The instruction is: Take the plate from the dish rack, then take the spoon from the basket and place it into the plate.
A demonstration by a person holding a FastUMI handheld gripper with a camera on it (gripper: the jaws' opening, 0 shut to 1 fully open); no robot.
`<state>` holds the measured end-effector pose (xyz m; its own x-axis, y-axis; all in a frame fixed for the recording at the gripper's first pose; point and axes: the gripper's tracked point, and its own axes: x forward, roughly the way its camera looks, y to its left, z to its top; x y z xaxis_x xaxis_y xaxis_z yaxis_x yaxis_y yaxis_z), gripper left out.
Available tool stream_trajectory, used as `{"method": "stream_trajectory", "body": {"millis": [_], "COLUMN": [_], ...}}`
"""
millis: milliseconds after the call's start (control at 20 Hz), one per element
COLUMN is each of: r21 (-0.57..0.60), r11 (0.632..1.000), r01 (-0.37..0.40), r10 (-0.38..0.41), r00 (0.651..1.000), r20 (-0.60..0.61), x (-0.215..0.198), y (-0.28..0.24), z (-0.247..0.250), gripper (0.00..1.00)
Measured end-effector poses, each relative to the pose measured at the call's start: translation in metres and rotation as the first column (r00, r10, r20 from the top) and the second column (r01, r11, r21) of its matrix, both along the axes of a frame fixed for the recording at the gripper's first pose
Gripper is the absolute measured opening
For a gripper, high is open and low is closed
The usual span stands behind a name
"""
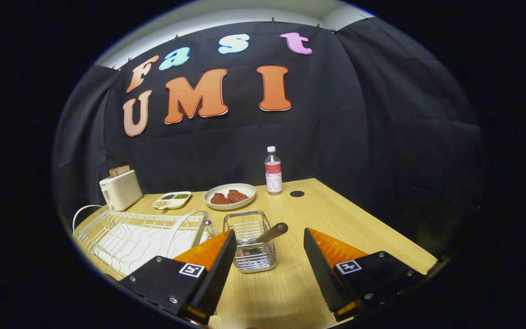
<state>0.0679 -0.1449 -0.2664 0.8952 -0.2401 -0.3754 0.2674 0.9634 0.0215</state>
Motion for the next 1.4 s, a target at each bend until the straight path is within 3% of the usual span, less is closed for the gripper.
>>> {"method": "stream_trajectory", "body": {"millis": [250, 350, 450, 700, 800, 1100, 1400], "r21": [-0.017, -0.033, -0.055, -0.071, -0.040, 0.028, 0.035], "r11": [1.000, 0.999, 0.998, 0.995, 0.995, 0.996, 0.996], "r01": [-0.019, -0.032, -0.040, -0.065, -0.095, -0.090, -0.082], "r10": [0.020, 0.032, 0.040, 0.064, 0.094, 0.090, 0.079], "r00": [1.000, 0.999, 0.999, 0.998, 0.995, 0.996, 0.995], "r20": [0.010, -0.001, -0.004, -0.013, -0.020, -0.027, 0.066], "x": [0.016, 0.021, 0.025, 0.024, 0.023, 0.030, 0.030], "y": [0.000, 0.002, 0.004, 0.011, 0.024, 0.033, 0.033], "z": [0.002, -0.001, -0.001, 0.000, 0.001, 0.010, 0.068], "gripper": [0.86, 0.79, 0.69, 0.29, 0.22, 0.09, 0.07]}}
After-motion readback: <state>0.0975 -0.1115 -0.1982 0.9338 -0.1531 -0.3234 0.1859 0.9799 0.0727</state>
